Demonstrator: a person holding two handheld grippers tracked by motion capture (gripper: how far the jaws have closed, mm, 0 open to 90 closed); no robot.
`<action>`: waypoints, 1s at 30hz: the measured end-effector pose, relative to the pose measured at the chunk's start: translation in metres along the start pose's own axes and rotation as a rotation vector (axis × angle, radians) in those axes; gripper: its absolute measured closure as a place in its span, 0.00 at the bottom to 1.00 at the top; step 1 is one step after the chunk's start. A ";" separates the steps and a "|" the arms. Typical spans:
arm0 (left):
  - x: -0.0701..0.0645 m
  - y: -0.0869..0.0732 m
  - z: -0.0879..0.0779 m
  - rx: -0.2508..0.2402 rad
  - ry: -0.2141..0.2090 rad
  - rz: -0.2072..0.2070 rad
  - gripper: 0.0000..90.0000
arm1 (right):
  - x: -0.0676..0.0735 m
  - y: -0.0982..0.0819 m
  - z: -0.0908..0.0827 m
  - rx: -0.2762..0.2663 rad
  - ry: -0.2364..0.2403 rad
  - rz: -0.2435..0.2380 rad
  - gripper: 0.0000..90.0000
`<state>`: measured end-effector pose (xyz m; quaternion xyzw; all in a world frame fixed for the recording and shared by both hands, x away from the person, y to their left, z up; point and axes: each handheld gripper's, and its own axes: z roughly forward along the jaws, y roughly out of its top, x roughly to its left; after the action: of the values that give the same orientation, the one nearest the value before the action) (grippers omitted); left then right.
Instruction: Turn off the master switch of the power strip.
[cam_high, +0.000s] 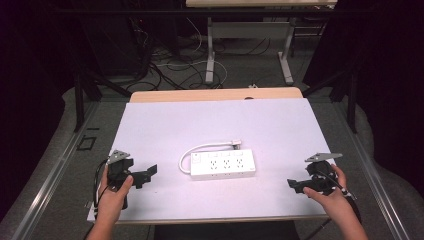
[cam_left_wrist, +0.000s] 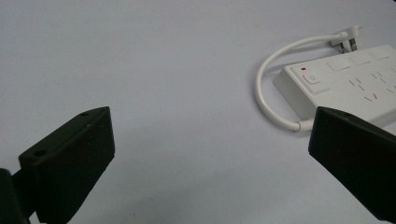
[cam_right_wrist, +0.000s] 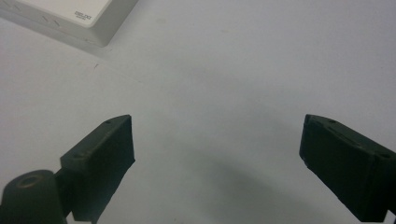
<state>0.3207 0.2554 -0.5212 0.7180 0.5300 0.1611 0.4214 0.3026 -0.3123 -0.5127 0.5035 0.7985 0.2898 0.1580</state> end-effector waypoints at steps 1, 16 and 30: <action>0.000 -0.001 0.000 -0.002 0.002 -0.012 0.00 | 0.000 0.000 0.000 0.002 -0.001 0.008 0.11; 0.008 -0.015 0.004 -0.003 0.034 -0.002 0.00 | -0.002 -0.002 0.003 0.001 0.000 0.015 0.11; 0.013 -0.022 0.012 0.006 0.031 -0.004 0.01 | -0.002 -0.003 0.008 0.007 -0.008 0.010 0.11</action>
<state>0.3203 0.2643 -0.5478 0.7156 0.5385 0.1697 0.4113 0.3055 -0.3125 -0.5206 0.5092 0.7964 0.2856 0.1581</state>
